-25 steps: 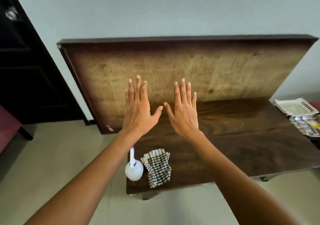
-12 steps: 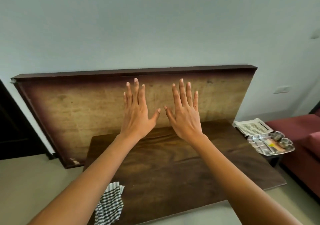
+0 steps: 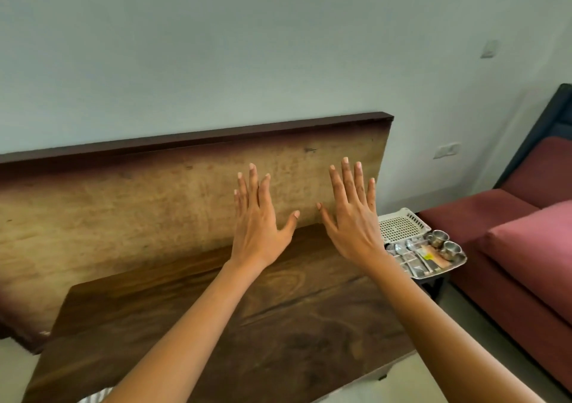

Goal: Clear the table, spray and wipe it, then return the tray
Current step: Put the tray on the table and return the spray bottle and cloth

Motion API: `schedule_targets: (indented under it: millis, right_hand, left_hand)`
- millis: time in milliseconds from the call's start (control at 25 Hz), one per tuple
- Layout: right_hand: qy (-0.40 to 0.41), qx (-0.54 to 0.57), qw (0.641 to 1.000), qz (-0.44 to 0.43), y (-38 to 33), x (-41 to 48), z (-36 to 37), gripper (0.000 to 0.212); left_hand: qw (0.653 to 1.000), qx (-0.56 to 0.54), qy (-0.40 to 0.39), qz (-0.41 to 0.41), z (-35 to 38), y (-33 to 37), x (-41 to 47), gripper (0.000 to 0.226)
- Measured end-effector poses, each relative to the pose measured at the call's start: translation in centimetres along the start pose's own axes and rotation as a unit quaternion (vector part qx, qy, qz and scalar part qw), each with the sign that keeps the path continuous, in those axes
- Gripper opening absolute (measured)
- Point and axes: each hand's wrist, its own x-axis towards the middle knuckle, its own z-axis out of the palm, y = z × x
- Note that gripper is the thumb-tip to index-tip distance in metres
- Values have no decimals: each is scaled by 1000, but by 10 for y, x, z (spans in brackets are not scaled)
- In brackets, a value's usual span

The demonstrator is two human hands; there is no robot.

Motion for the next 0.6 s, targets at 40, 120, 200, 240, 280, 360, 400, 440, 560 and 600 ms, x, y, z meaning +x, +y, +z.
schedule_targets:
  millis: [40, 120, 200, 240, 280, 360, 400, 440, 560, 600]
  right_hand:
    - [-4, -4, 1000, 7, 25, 5, 4, 68]
    - [-8, -20, 1000, 18, 77, 17, 13, 68]
    - [-16, -25, 999, 26, 122, 32, 22, 68]
    - [-25, -23, 999, 32, 145, 42, 27, 68]
    - [-35, -23, 998, 37, 168, 52, 33, 68]
    - [-49, -23, 997, 50, 216, 70, 44, 66]
    - [-54, -25, 996, 62, 240, 76, 48, 66]
    - [-60, -28, 995, 75, 263, 81, 53, 66]
    - [-73, -31, 992, 97, 325, 92, 69, 67]
    - [-77, -26, 991, 106, 347, 97, 75, 67]
  left_hand:
    - [1000, -9, -10, 2, 20, 10, 12, 86]
    - [999, -27, -31, -1, 63, 28, 39, 86]
    - [998, -36, -46, -15, 100, 41, 64, 85]
    - [997, -44, -51, -27, 121, 47, 79, 84]
    - [996, -54, -57, -39, 141, 53, 96, 83]
    - [993, -72, -71, -54, 181, 70, 129, 82]
    - [992, -79, -81, -57, 201, 80, 144, 82]
    - [990, -85, -93, -61, 219, 91, 158, 82]
    - [984, -103, -125, -71, 267, 114, 188, 80]
    - [983, -104, -134, -73, 285, 122, 197, 80]
